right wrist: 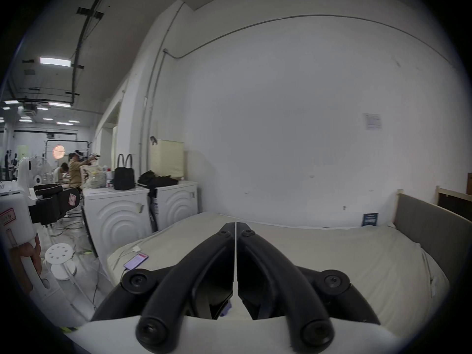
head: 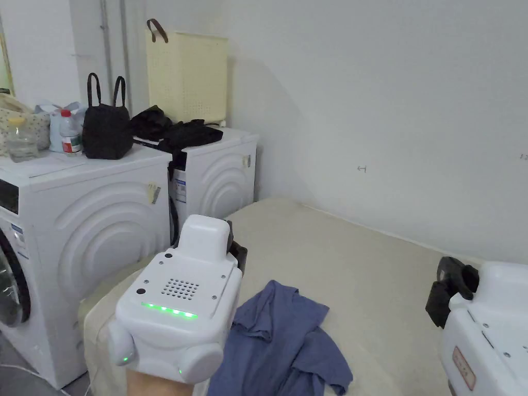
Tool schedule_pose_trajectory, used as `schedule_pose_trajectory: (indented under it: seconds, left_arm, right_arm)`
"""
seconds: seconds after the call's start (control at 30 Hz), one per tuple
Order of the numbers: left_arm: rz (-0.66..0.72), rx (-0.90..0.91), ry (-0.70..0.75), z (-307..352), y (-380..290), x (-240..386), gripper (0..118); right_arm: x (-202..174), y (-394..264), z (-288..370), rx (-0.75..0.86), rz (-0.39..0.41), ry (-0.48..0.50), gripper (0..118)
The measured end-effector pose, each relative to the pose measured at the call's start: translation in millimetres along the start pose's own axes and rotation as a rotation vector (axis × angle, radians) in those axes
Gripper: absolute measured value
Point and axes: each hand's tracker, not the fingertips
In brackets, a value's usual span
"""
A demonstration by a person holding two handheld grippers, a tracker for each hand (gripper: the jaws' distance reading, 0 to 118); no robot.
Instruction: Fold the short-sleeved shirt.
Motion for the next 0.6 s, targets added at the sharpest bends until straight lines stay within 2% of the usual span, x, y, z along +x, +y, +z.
schedule_pose_trajectory:
  seconds: [0.23, 0.37, 0.5, 0.53, 0.57, 0.6]
  left_arm:
    - [0.019, -0.043, 0.04, -6.3, -16.4, -13.7, 4]
    - [-0.004, -0.093, 0.002, -27.6, -33.0, 4.8, 4]
    - [-0.017, -0.204, -0.08, -59.6, -63.7, 28.5, 6]
    - [-0.009, -0.23, -0.088, -68.5, -73.5, 34.9, 12]
    - [-0.002, -0.265, -0.109, -78.9, -84.8, 42.0, 30]
    - [-0.001, -0.3, -0.152, -91.2, -97.4, 49.3, 56]
  right_arm:
    - [-3.3, -14.0, -11.5, -0.028, 0.0, 0.019, 3]
    - [16.7, -22.0, -12.7, -0.047, -0.034, -0.009, 3]
    - [31.2, -36.4, -15.9, -0.1, -0.017, -0.063, 3]
    - [34.2, -41.4, -17.4, -0.114, -0.017, -0.073, 3]
    - [37.7, -47.0, -19.3, -0.128, -0.02, -0.083, 3]
    - [41.6, -53.5, -22.0, -0.146, -0.025, -0.09, 3]
